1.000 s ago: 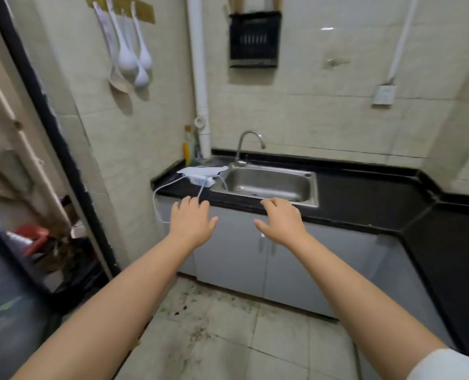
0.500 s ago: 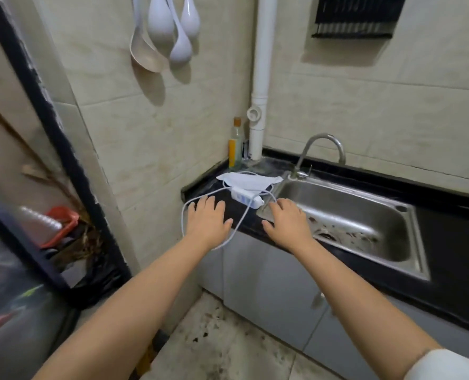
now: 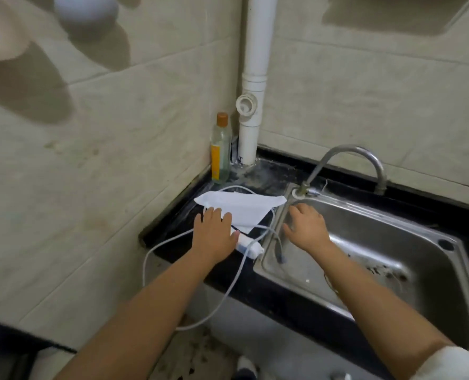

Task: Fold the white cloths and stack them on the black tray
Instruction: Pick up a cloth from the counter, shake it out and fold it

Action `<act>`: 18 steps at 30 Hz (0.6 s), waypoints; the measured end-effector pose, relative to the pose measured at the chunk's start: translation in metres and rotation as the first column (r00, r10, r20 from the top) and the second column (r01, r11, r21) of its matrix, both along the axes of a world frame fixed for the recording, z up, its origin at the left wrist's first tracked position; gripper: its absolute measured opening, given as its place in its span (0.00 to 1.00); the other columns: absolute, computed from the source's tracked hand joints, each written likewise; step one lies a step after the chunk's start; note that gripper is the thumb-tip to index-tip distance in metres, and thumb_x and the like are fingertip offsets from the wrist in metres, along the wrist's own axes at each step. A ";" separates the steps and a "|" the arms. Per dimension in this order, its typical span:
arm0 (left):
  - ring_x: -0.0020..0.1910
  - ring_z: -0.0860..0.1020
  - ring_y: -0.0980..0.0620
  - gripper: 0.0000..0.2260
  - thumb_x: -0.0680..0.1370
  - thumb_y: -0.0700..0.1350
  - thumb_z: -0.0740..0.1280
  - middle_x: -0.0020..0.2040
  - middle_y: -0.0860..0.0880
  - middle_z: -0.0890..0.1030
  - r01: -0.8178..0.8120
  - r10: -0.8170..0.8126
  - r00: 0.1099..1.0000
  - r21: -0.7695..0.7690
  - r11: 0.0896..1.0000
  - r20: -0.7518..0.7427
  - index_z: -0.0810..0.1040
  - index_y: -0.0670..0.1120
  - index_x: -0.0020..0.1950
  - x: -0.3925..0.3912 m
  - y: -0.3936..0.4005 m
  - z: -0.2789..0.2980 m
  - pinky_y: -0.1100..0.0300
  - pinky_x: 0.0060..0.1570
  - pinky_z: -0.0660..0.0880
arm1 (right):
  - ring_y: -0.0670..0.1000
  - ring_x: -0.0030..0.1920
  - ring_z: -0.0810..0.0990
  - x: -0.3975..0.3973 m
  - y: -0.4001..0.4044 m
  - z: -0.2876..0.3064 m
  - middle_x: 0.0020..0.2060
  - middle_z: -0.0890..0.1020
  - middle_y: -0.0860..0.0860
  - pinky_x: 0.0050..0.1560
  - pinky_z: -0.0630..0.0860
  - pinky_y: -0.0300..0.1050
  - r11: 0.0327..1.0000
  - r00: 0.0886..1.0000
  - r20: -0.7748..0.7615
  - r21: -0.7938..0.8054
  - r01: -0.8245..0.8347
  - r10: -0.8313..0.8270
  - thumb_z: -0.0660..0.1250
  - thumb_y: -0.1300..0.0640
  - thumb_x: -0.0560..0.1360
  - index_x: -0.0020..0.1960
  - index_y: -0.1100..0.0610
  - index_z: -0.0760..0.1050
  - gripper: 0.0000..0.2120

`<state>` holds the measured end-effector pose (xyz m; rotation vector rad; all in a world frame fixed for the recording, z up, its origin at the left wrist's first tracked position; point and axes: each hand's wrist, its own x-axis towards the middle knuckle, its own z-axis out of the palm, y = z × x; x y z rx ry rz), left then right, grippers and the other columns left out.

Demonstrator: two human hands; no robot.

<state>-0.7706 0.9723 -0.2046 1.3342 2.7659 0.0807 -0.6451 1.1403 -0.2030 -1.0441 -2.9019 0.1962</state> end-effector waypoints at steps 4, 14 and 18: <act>0.74 0.56 0.43 0.23 0.80 0.55 0.55 0.74 0.42 0.61 -0.004 0.007 0.999 -0.071 0.997 0.051 0.61 0.44 0.72 -0.033 0.058 -0.027 0.44 0.72 0.55 | 0.59 0.66 0.67 -0.053 0.065 -0.031 0.64 0.70 0.60 0.65 0.65 0.54 0.996 0.997 0.074 -0.082 -0.022 0.028 0.59 0.53 0.76 0.67 0.60 0.65 0.21; 0.64 0.68 0.42 0.18 0.80 0.52 0.56 0.64 0.41 0.70 0.056 0.042 0.953 -0.307 0.950 0.301 0.68 0.41 0.64 -0.058 0.171 -0.103 0.49 0.61 0.66 | 0.62 0.64 0.69 -0.118 0.161 -0.107 0.64 0.73 0.61 0.63 0.67 0.49 0.963 0.970 0.185 -0.246 -0.107 0.155 0.61 0.63 0.73 0.67 0.59 0.68 0.22; 0.62 0.70 0.44 0.14 0.80 0.47 0.57 0.62 0.42 0.72 0.030 0.056 0.956 -0.286 0.958 0.288 0.70 0.42 0.62 -0.061 0.180 -0.115 0.52 0.58 0.69 | 0.64 0.52 0.78 -0.120 0.168 -0.114 0.49 0.82 0.65 0.55 0.73 0.49 0.944 0.981 0.012 -0.275 -0.184 0.194 0.65 0.67 0.68 0.50 0.63 0.81 0.12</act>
